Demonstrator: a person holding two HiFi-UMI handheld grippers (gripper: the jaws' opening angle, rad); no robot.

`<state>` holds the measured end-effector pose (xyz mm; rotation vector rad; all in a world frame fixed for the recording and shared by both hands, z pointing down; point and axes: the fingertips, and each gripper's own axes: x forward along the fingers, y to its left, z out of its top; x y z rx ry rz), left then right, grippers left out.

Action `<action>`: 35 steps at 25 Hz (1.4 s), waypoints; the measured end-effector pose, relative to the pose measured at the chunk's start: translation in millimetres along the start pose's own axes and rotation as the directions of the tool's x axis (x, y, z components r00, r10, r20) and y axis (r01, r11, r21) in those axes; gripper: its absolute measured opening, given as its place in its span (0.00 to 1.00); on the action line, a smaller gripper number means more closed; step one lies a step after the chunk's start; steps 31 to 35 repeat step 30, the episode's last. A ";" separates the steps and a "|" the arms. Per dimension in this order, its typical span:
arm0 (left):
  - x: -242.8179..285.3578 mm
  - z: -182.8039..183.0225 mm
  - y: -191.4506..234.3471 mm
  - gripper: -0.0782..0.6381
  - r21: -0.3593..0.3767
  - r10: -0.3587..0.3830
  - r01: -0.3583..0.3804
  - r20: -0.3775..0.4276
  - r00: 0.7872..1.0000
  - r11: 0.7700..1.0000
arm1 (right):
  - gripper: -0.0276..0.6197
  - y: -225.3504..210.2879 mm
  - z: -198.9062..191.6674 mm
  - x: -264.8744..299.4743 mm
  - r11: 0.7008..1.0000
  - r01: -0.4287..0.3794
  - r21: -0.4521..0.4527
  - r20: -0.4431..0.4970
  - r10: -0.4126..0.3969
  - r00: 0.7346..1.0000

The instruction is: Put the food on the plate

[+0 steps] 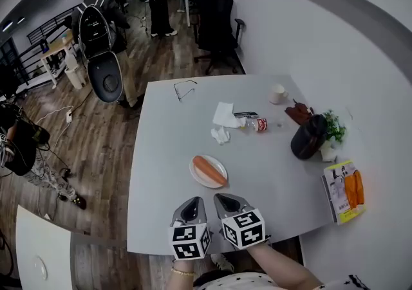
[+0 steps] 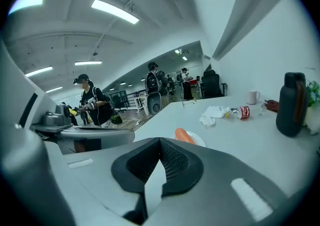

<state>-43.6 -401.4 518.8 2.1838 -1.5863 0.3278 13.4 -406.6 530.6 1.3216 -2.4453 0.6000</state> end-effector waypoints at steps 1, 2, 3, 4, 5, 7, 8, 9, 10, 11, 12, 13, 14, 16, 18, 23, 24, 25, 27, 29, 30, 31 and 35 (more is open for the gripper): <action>-1.7 0.5 -2.1 0.12 0.004 0.000 0.000 0.003 1.000 1.000 | 0.04 0.2 0.6 -1.6 1.000 0.001 -0.002 0.003 -0.001 1.000; -3.2 0.7 -4.1 0.12 0.011 0.000 0.000 0.005 1.000 1.000 | 0.04 0.0 2.5 -3.4 1.000 0.003 -0.006 0.011 -0.003 1.000; -4.3 1.0 -6.1 0.12 0.018 0.001 -0.001 0.008 1.000 1.000 | 0.04 -0.7 5.1 -5.1 1.000 0.005 -0.009 0.019 -0.005 1.000; -5.1 1.4 -8.1 0.12 0.023 0.001 -0.002 0.010 1.000 1.000 | 0.04 -1.5 7.3 -6.4 1.000 0.005 -0.011 0.025 -0.004 1.000; -5.8 1.7 -10.0 0.12 0.027 0.003 -0.003 0.012 1.000 1.000 | 0.04 -2.2 8.6 -7.6 1.000 0.004 -0.013 0.027 -0.004 1.000; -7.9 2.0 -13.1 0.12 0.033 0.008 -0.009 0.016 1.000 0.999 | 0.04 -2.5 8.7 -10.7 1.000 0.005 -0.016 0.027 -0.005 1.000; -9.3 1.9 -14.3 0.12 0.036 0.011 -0.011 0.017 1.000 0.999 | 0.04 -1.7 8.4 -12.7 1.000 0.006 -0.018 0.028 -0.006 1.000; -10.6 1.9 -15.2 0.12 0.039 0.013 -0.013 0.017 1.000 0.999 | 0.04 -0.6 8.2 -14.8 1.000 0.007 -0.020 0.031 -0.006 1.000; -11.7 2.0 -16.1 0.12 0.042 0.013 -0.014 0.018 1.000 0.999 | 0.04 0.4 8.2 -16.9 1.000 0.006 -0.022 0.034 -0.005 0.999; -12.5 2.3 -17.3 0.12 0.044 0.013 -0.014 0.019 1.000 0.999 | 0.04 0.9 8.4 -18.8 1.000 0.005 -0.024 0.037 -0.005 0.999; -13.2 3.0 -18.7 0.12 0.045 0.013 -0.014 0.021 1.000 0.999 | 0.04 0.9 8.6 -20.6 1.000 0.005 -0.024 0.039 -0.004 0.999; -14.0 4.0 -20.3 0.12 0.046 0.012 -0.013 0.023 1.000 0.999 | 0.04 0.5 8.7 -22.4 1.000 0.005 -0.024 0.041 -0.004 0.999; -15.0 5.2 -21.8 0.12 0.046 0.011 -0.012 0.025 1.000 0.999 | 0.04 -0.1 9.0 -24.2 1.000 0.005 -0.021 0.042 -0.004 0.999; -16.9 7.8 -24.7 0.12 0.046 0.009 -0.010 0.030 1.000 0.999 | 0.04 -1.1 9.8 -27.9 1.000 0.006 -0.019 0.047 -0.005 0.999; -17.9 10.7 -27.3 0.12 0.051 0.008 -0.010 0.035 0.999 0.999 | 0.04 -2.0 11.5 -30.8 1.000 0.005 -0.021 0.052 -0.004 0.999; -19.9 15.2 -30.7 0.12 0.062 0.011 -0.014 0.043 0.999 0.998 | 0.04 -3.0 15.0 -33.5 1.000 0.000 -0.023 0.059 0.001 0.998; -20.5 15.8 -30.6 0.12 0.063 0.012 -0.015 0.044 0.999 0.998 | 0.04 -2.6 15.7 -33.8 1.000 -0.001 -0.024 0.060 0.002 0.998; -21.0 16.5 -30.4 0.12 0.062 0.013 -0.015 0.045 0.999 0.998 | 0.04 -2.1 16.4 -33.9 1.000 -0.002 -0.025 0.060 0.003 0.998; -21.5 18.0 -30.3 0.12 0.060 0.013 -0.016 0.048 0.999 0.998 | 0.04 -1.3 17.7 -33.3 1.000 -0.003 -0.029 0.059 0.005 0.998; -21.9 19.3 -30.9 0.12 0.061 0.014 -0.017 0.049 0.999 0.998 | 0.04 -0.5 19.0 -32.7 0.999 -0.005 -0.033 0.058 0.007 0.998; -22.1 19.9 -31.3 0.12 0.062 0.015 -0.018 0.049 0.999 0.998 | 0.04 -0.1 19.6 -32.4 0.999 -0.006 -0.035 0.057 0.008 0.998; -22.1 19.9 -31.3 0.12 0.062 0.015 -0.018 0.049 0.999 0.998 | 0.04 -0.1 19.6 -32.4 0.999 -0.006 -0.035 0.057 0.008 0.998; -22.1 19.9 -31.3 0.12 0.062 0.015 -0.018 0.049 0.999 0.998 | 0.04 -0.1 19.6 -32.4 0.999 -0.006 -0.035 0.057 0.008 0.998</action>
